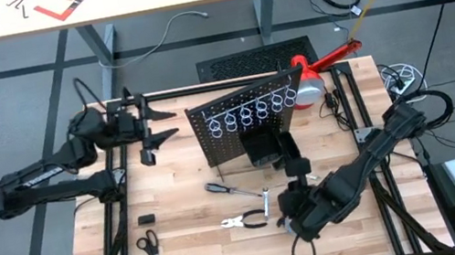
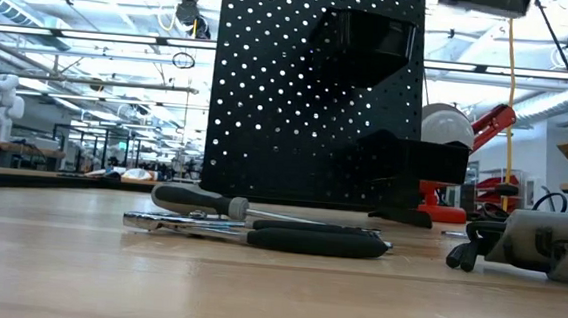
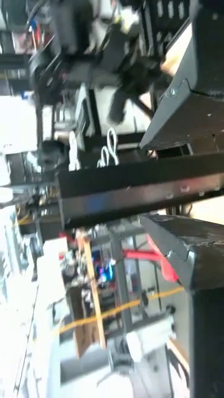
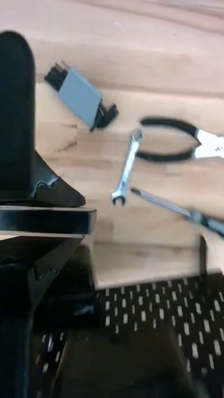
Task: Hang tools onto peg board
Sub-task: Remove the whetstone from the black bin on the pegboard
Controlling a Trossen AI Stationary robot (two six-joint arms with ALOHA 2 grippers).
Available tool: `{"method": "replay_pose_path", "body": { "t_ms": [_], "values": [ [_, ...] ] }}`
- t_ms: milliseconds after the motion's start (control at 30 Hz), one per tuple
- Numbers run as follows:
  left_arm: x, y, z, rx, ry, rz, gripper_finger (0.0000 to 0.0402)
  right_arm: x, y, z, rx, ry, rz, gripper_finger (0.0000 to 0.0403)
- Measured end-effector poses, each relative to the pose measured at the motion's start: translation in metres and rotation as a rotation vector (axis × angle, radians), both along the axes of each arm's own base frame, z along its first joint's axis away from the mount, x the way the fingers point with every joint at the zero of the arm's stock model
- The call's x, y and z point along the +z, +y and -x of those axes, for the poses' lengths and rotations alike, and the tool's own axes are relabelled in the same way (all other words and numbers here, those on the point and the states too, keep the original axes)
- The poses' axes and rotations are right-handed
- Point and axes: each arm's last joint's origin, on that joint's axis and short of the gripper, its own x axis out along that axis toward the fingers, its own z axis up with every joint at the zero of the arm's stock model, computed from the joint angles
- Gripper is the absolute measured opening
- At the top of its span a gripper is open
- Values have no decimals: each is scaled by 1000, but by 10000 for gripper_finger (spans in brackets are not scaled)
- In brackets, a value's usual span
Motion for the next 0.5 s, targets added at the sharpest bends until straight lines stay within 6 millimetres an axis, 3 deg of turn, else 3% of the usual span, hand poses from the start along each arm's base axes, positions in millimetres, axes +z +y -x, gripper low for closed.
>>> {"method": "replay_pose_path", "body": {
  "t_ms": [300, 400, 500],
  "values": [
    [11, -9, 32, 87, -65, 19, 174, -57, 28, -43, 31, 6, -66, 38],
    [10, -11, 39, 86, -58, 46, 132, -77, 35, -56, 5, -10, -83, 38],
    [7, -13, 43, 87, -22, 59, 64, -97, 39, -67, -48, -21, -109, 38]
  ]
}}
